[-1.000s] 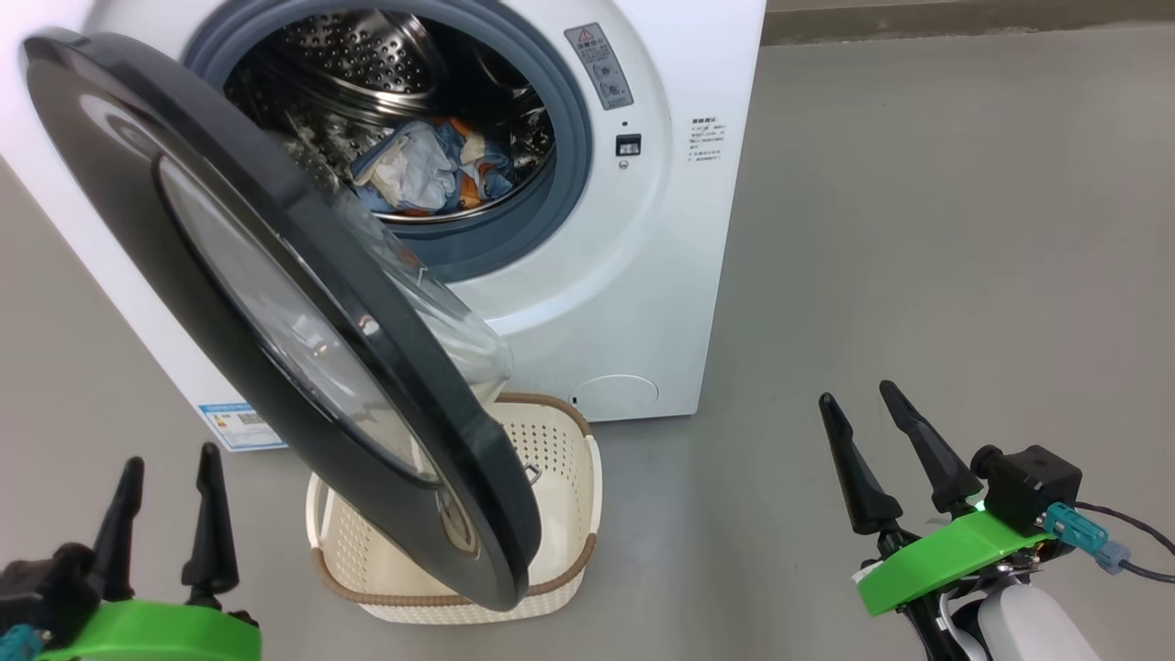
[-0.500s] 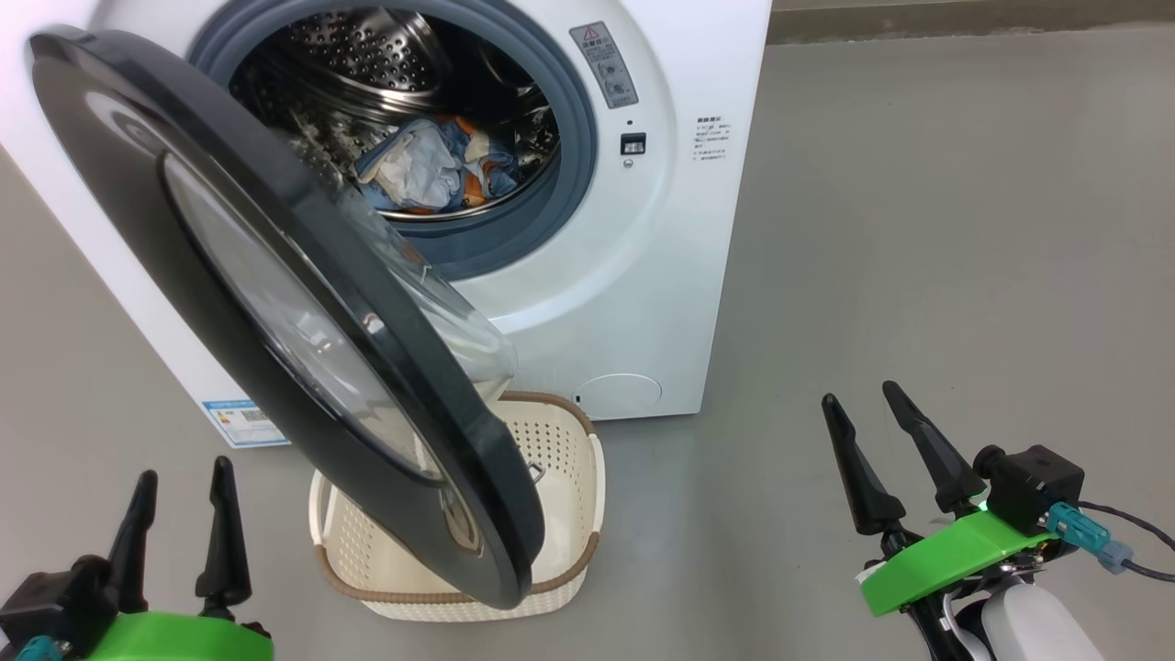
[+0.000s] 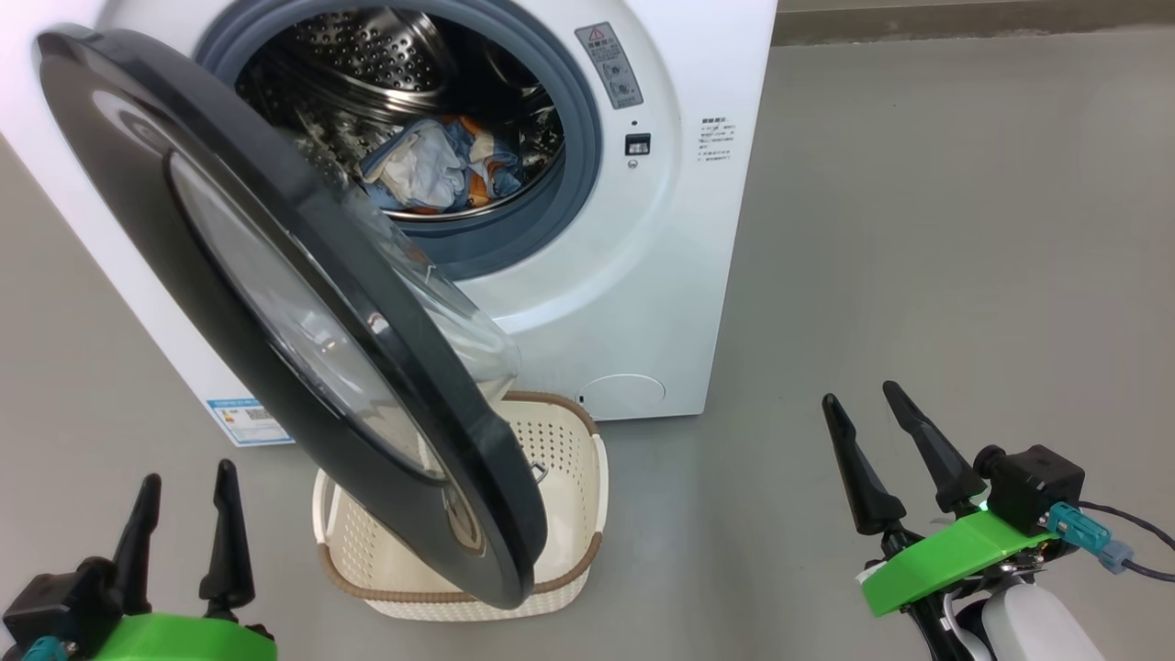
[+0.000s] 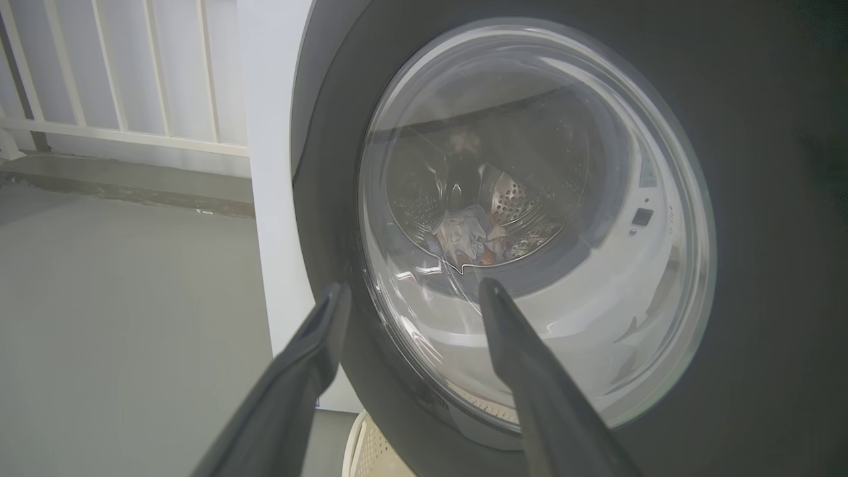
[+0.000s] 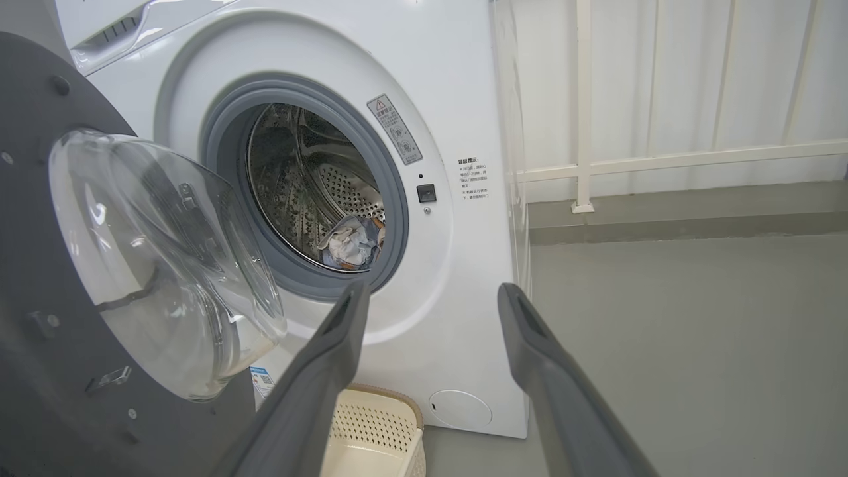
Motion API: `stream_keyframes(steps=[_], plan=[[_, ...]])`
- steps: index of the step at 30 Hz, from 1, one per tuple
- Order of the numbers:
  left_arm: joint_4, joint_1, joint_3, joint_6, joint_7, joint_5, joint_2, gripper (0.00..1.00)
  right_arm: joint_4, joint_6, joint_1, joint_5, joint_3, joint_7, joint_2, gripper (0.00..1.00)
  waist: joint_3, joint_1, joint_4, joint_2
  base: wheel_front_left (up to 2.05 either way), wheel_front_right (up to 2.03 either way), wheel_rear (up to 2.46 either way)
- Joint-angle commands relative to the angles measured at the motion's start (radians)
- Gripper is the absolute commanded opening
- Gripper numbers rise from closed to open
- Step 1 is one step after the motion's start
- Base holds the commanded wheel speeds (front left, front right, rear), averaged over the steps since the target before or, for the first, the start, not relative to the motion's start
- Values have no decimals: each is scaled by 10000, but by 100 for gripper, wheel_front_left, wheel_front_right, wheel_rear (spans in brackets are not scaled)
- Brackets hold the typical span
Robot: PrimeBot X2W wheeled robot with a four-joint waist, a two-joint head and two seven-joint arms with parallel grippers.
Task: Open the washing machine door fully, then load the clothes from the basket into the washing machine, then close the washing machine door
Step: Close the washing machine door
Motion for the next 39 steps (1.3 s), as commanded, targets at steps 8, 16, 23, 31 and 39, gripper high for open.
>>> stream_keyframes(steps=[8, 16, 23, 31, 39], plan=[[-91, -321, 209, 80, -143, 175, 218, 100, -269, 16, -95, 63, 238, -48, -44, 100, 67, 0, 55, -1, 0, 0, 0], [31, -379, 186, 89, -174, 184, 222, 100, -311, 16, -151, 25, 239, -48, -28, 93, 69, 0, 131, -1, 0, 0, 0], [94, -382, 184, 82, -193, 163, 220, 100, -725, 16, -529, 108, 434, -48, -126, 0, 143, 0, 291, -1, 0, 0, 0], [283, -462, 81, 55, -207, 80, 85, 100, -1479, 16, -1248, 867, 857, -48, -6, 0, 146, 0, 818, -1, 0, 0, 0], [412, -408, 85, 45, -215, -28, -10, 100, -2348, 16, -1702, 1005, 1469, -48, 118, 0, 27, 0, 1491, -1, 0, 0, 0]])
